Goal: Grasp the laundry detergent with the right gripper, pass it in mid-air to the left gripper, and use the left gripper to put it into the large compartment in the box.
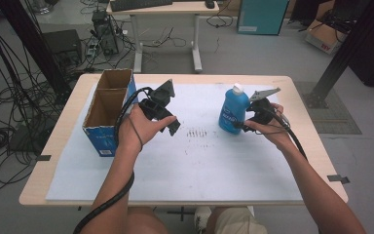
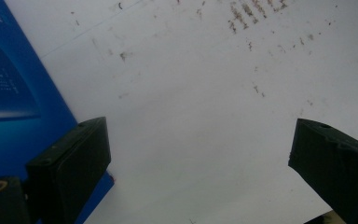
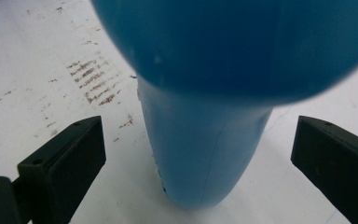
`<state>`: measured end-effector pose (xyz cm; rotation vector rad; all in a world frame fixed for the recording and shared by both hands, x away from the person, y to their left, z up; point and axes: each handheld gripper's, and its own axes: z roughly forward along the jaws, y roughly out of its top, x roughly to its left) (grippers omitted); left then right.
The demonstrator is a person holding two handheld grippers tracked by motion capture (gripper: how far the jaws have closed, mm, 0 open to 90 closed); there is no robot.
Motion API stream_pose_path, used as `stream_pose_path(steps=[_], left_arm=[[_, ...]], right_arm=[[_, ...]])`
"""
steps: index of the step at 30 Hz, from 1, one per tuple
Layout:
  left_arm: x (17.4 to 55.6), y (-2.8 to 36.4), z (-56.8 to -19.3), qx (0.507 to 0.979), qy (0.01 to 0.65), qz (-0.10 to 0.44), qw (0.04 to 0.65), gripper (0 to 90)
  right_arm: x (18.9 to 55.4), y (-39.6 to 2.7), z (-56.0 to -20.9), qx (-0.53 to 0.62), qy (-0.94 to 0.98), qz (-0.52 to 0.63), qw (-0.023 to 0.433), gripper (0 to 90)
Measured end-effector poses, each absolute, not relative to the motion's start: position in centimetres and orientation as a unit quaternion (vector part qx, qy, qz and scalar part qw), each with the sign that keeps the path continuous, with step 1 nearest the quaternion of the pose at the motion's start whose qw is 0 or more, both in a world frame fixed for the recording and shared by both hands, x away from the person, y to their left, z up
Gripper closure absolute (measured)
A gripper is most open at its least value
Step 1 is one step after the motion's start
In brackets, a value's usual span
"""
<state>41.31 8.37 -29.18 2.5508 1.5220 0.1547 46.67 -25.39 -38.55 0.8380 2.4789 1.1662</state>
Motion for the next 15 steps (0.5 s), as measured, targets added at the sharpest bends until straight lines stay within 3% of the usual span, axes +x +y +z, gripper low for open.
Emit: stream_pose_path(steps=[15], left_arm=[[41.43,7.93,-29.13,0.857,0.506,0.052,0.082,5.6]], right_arm=[[47.25,-24.5,-38.57,0.285,0.854,0.41,0.146,2.6]])
